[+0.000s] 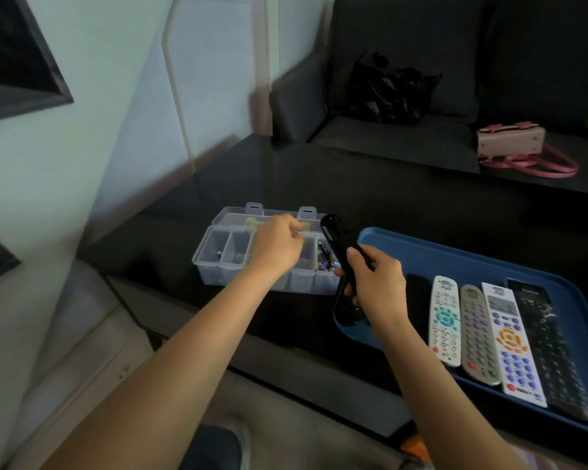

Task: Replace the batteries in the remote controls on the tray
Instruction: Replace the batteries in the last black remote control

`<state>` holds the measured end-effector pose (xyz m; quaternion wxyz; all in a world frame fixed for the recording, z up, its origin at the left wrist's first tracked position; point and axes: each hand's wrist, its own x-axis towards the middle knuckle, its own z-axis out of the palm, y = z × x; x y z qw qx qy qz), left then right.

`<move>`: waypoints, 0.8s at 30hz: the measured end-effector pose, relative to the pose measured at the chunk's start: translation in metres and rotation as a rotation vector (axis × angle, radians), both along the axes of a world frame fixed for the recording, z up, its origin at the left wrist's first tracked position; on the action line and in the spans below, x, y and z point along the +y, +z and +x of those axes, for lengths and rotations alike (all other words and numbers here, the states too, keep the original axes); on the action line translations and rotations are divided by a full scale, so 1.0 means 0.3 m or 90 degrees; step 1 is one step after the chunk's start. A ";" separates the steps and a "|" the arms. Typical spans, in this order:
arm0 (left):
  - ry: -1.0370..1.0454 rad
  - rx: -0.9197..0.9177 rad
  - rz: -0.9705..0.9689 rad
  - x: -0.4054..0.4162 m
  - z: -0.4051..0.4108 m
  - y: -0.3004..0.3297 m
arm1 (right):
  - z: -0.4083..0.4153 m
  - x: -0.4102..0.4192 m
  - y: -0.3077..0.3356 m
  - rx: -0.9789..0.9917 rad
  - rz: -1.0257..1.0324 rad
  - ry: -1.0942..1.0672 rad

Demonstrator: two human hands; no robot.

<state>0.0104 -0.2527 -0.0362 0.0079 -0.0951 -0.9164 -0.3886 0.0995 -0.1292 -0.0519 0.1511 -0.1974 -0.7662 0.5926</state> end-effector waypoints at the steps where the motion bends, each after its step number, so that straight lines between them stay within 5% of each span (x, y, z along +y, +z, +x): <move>1: 0.018 0.015 0.008 -0.042 0.001 0.003 | -0.003 -0.026 0.006 -0.007 -0.032 0.018; 7: 0.093 0.130 -0.143 -0.302 -0.039 0.026 | -0.050 -0.237 0.078 -0.003 -0.174 0.106; 16: -0.271 -0.146 -0.556 -0.463 -0.181 0.044 | -0.116 -0.368 0.066 -0.014 -0.119 0.124; 24: -0.325 -0.159 -0.537 -0.460 -0.212 -0.032 | -0.186 -0.384 0.020 -0.047 -0.106 0.080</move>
